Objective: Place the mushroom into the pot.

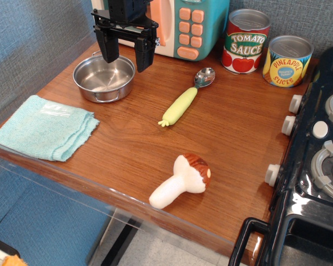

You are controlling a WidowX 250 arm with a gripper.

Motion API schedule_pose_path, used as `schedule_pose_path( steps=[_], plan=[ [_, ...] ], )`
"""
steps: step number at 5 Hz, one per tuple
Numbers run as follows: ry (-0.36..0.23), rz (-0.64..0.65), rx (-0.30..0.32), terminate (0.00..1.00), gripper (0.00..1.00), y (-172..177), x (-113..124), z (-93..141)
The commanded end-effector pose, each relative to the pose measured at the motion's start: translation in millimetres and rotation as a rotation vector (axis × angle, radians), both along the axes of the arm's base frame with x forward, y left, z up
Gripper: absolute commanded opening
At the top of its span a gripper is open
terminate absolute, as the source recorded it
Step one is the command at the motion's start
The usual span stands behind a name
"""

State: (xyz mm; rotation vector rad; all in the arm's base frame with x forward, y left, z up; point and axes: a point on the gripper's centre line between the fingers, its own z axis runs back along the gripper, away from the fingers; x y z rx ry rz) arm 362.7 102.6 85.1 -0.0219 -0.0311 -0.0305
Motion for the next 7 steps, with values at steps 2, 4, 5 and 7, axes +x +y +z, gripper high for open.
schedule_pose_path(
  steps=[2, 4, 5, 7],
  plan=[
    [-0.016, -0.066, -0.007, 0.0, 1.0, -25, -12, 4],
    [-0.022, -0.19, -0.026, 0.0, 1.0, -78, -51, 4],
    [-0.019, -0.285, -0.027, 0.0, 1.0, -109, -75, 1],
    [-0.041, -0.411, 0.033, 0.0, 1.0, -155, -97, -14]
  ],
)
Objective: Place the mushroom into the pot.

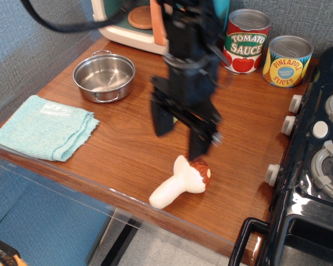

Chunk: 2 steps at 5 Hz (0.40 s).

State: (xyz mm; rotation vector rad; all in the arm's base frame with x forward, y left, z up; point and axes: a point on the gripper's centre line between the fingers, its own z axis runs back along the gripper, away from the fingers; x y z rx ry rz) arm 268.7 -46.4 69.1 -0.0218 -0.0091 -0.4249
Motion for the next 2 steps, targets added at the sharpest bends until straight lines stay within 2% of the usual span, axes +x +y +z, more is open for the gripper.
schedule_pose_path(
  steps=[1, 2],
  plan=[
    [-0.04, -0.033, 0.047, 0.0, 1.0, -13, -5, -16],
    [-0.01, -0.03, 0.068, 0.0, 1.0, -13, -3, -31]
  ],
)
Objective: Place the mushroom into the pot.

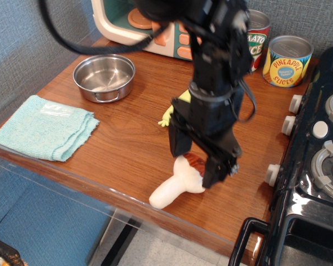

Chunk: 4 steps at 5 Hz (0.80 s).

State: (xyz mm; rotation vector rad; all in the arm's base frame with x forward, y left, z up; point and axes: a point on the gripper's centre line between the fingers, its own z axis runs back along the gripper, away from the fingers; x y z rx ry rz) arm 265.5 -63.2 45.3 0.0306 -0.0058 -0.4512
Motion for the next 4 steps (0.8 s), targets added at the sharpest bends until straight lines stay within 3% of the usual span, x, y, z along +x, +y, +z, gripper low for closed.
schedule_pose_path(
  steps=[1, 2, 3, 4],
  plan=[
    [0.026, 0.014, 0.032, 0.0, 1.0, 7, 2, -22],
    [0.021, 0.009, 0.033, 0.0, 0.0, 8, 2, -21],
    [-0.022, 0.041, 0.004, 0.0, 0.0, 24, 7, 5],
    [-0.092, 0.174, -0.023, 0.0, 0.0, 74, 30, 43]
  ],
)
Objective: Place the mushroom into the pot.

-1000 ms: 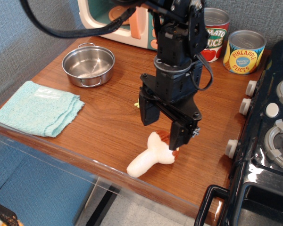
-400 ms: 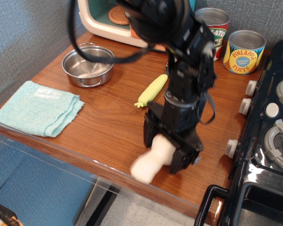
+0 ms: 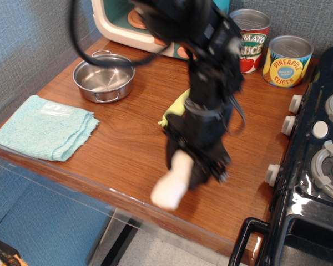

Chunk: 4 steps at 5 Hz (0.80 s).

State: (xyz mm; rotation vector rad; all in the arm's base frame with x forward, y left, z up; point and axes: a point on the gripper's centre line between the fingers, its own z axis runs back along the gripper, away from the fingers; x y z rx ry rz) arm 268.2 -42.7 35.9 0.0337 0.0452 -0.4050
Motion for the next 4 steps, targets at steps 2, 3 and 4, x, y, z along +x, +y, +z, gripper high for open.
schedule_pose_path(
  steps=[2, 3, 4],
  plan=[
    [-0.204, 0.427, -0.029, 0.0, 0.0, 161, 80, 79],
    [-0.187, 0.472, -0.007, 0.0, 0.0, 206, 100, 68],
    [-0.17, 0.495, 0.0, 0.0, 0.0, 219, 110, 58]
  ],
)
